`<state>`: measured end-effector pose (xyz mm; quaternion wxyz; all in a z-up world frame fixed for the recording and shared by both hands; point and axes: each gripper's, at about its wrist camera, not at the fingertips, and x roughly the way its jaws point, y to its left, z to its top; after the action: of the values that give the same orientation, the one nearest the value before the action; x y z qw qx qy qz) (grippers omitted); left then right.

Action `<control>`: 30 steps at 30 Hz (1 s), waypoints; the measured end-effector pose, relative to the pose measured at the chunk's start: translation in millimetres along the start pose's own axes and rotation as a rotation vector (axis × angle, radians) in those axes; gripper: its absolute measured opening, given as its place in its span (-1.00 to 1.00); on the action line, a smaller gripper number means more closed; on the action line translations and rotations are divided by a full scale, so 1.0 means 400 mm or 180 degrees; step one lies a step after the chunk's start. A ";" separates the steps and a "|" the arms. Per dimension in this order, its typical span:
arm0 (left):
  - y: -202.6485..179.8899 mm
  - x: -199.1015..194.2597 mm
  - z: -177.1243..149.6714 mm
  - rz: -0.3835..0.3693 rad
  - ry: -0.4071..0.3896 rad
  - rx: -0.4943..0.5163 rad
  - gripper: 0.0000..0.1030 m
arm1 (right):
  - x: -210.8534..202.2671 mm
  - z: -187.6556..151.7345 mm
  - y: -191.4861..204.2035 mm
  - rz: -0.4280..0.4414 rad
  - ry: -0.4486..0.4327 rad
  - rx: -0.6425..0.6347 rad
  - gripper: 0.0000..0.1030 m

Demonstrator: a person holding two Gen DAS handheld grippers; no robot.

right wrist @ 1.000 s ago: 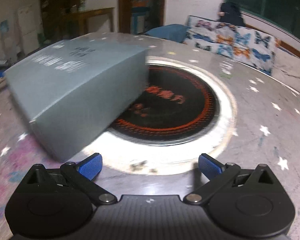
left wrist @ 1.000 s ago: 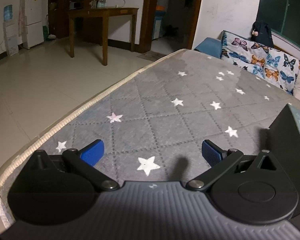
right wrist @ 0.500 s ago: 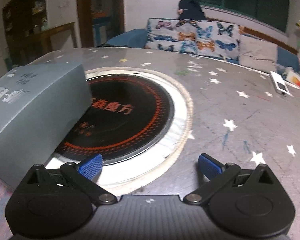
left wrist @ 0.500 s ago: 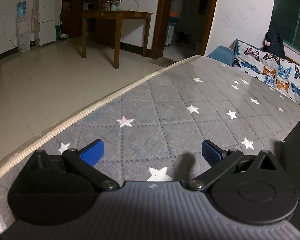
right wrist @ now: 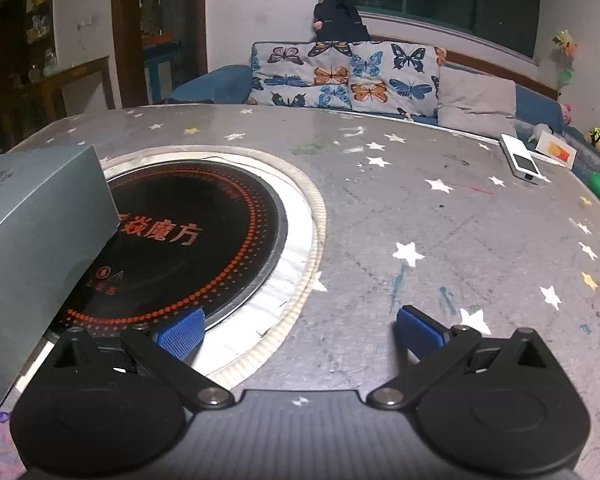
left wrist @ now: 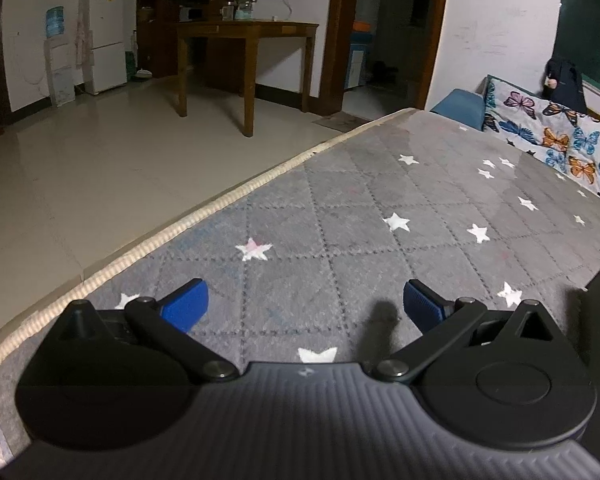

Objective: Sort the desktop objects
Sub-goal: 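Open both grippers and pull them back from the lidded box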

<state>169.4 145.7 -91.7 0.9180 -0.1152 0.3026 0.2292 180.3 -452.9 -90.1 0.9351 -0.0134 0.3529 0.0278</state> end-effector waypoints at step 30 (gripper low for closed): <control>-0.014 0.022 0.007 0.0358 0.0025 -0.0098 1.00 | -0.006 -0.012 -0.073 -0.0208 -0.0035 0.0116 1.00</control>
<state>179.7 145.1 -94.6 0.9006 -0.1130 0.3086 0.2845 177.0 -482.2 -91.9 0.9376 -0.0077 0.3476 -0.0091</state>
